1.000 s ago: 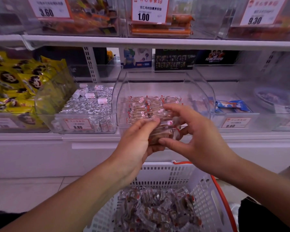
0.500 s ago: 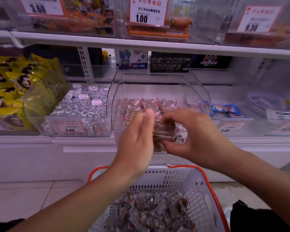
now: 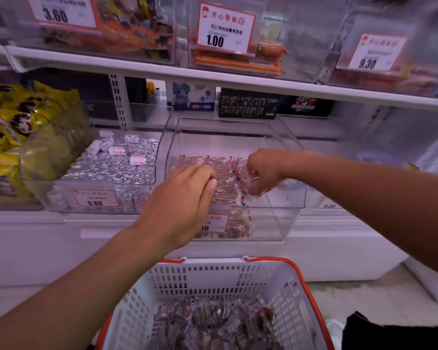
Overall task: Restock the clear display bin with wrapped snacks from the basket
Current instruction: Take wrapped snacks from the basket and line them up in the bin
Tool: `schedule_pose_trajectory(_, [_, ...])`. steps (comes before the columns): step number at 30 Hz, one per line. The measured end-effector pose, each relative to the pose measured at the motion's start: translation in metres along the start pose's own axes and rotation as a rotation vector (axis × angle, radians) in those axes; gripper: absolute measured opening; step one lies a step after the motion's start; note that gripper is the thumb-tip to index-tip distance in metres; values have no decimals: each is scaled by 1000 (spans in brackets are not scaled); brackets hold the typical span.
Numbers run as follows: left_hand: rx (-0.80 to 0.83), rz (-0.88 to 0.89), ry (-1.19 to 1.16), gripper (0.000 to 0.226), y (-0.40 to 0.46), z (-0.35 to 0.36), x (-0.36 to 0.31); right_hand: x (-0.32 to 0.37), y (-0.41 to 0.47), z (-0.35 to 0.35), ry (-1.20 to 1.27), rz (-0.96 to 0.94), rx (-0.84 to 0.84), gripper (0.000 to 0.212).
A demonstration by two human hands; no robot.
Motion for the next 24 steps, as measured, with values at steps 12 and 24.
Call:
schedule_pose_trajectory(12, [-26, 10, 9, 16, -1, -3, -2, 0, 8, 13, 81, 82, -56, 51])
schedule_pose_trajectory(24, [-160, 137, 42, 11, -9, -21, -20, 8, -32, -30, 83, 148, -315, 27])
Point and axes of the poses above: each hand's wrist, its own y-axis towards the middle knuckle, its own z-axis out of the palm, x = y × z, the point moved 9 cm from there along y, towards the middle knuckle, and after that the axes turned 3 degrees about x, right-handed, at the moved point
